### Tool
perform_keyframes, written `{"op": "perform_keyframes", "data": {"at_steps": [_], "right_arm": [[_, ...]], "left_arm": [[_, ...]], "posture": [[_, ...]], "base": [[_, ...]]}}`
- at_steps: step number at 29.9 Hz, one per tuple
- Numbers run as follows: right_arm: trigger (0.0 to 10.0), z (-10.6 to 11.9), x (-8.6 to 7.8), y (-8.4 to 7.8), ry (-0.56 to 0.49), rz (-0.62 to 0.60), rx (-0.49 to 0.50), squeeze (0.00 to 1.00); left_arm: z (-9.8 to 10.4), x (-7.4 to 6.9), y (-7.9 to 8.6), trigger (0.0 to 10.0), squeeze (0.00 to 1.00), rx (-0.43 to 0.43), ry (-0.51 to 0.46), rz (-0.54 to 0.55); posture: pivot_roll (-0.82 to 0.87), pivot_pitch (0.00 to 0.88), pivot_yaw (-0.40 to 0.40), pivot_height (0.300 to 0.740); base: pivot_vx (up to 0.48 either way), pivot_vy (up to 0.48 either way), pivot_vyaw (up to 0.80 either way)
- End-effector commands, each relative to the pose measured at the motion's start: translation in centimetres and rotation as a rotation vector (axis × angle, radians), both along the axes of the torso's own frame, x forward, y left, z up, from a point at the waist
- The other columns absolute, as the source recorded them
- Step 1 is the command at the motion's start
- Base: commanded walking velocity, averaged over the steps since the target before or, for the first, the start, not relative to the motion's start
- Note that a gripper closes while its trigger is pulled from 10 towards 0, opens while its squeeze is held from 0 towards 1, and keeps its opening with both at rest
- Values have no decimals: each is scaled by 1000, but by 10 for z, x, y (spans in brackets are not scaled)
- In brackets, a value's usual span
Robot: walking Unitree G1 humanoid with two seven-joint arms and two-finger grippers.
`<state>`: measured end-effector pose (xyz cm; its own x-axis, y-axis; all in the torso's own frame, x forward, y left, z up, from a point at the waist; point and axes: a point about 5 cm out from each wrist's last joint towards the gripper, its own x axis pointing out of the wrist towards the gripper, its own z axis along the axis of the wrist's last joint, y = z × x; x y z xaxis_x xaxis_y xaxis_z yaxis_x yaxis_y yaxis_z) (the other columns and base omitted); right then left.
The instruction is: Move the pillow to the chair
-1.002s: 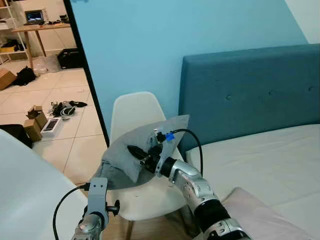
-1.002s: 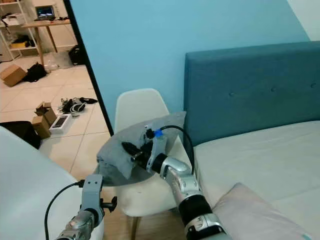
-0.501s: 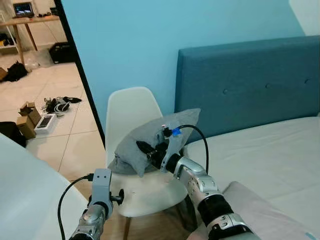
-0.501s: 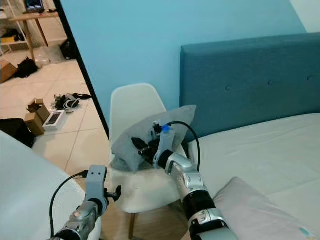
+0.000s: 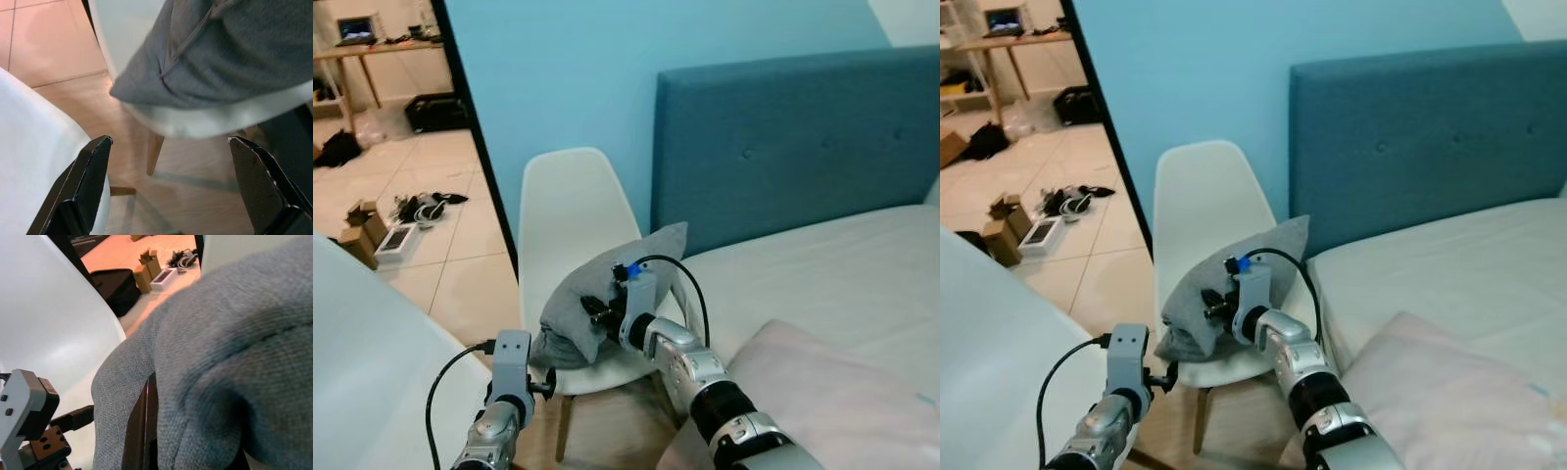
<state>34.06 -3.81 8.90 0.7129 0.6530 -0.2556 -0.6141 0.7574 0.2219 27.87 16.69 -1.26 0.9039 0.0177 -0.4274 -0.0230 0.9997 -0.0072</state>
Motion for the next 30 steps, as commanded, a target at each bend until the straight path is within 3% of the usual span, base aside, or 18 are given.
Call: {"op": "perform_keyframes", "data": {"at_steps": [1,6,14,15,17,19,24,27,29,30], "right_arm": [[10000,-17,-6,-2,67,-11,-87,0],[10000,-35,-13,-4,143,-7,-197,0],[10000,-36,-8,-12,166,-92,-212,0],[10000,-41,-11,-12,194,-66,-258,0],[10000,-41,-11,-12,194,-66,-258,0],[10000,-49,-15,-16,234,-56,-342,0],[10000,-46,-9,-22,186,-118,-395,0],[10000,-37,-1,-20,122,-162,-382,0],[10000,-32,1,-15,115,-158,-334,0],[10000,-27,1,-6,127,-136,-258,0]], "left_arm": [[0,-1,1,10000,0,2,-11,2],[-1,-3,2,10000,0,4,-11,5],[-4,-7,3,10000,0,4,-8,10],[-4,-8,4,10000,0,4,-7,11],[-4,-8,4,10000,0,4,-7,11],[-5,-9,5,10000,0,4,-6,16],[-5,-10,6,10000,0,4,-9,24],[-5,-10,6,10000,0,4,-11,27],[-5,-10,6,10000,0,3,-13,31],[-4,-9,6,10000,0,2,-16,33]], "posture": [[-98,70,53,596],[-90,86,50,581],[-80,101,48,581],[-79,102,47,581],[-79,102,47,581],[-66,101,36,581],[-60,97,27,581],[-58,93,23,581],[-55,92,20,581],[-47,92,12,581]], "base": [[0,0,0],[0,0,0],[0,0,0],[0,0,0],[0,0,0],[0,0,0],[0,0,0],[0,0,0],[0,0,0],[0,0,0]]}}
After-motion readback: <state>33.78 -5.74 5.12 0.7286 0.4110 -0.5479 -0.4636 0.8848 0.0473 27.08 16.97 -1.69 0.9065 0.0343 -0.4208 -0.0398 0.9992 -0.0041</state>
